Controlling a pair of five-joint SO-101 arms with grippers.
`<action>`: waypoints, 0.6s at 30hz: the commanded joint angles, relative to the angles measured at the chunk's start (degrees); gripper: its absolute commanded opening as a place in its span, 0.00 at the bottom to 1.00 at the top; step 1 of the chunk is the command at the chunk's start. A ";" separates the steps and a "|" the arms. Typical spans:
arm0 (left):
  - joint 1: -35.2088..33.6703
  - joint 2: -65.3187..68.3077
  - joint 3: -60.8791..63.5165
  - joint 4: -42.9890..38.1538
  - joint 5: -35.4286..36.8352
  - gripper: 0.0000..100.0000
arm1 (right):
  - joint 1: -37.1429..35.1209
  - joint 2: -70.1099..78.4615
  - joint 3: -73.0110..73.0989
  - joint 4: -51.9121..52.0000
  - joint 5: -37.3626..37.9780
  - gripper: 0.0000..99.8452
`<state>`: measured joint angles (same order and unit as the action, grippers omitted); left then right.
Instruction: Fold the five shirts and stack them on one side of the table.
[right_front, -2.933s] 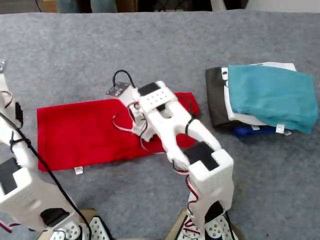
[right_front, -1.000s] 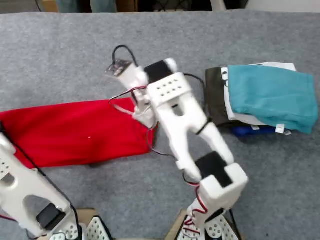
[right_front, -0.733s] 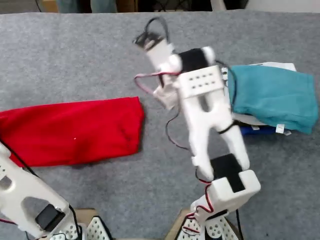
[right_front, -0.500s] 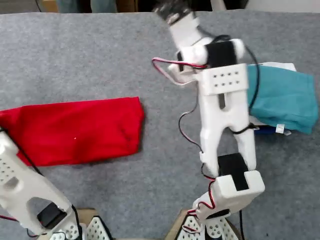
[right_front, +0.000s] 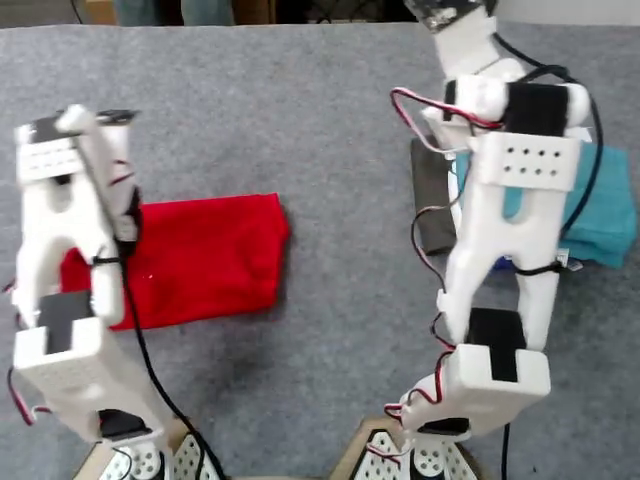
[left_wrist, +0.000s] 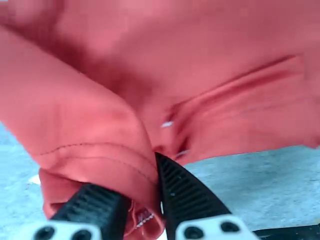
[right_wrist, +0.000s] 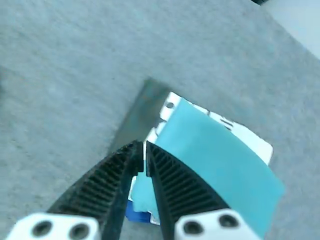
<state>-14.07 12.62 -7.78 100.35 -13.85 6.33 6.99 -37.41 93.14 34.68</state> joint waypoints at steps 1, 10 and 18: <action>7.78 -2.73 0.04 0.35 3.87 0.03 | 3.60 -2.68 -0.40 -0.97 1.05 0.03; 23.43 -2.55 -0.04 0.09 8.18 0.03 | 5.36 -2.42 -0.31 -1.23 3.78 0.03; 30.64 -1.67 -0.04 -5.10 10.11 0.03 | 5.36 -2.68 -0.31 -1.23 3.96 0.03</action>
<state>13.80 12.62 -7.78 96.57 -4.26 10.99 6.99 -37.41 93.14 38.11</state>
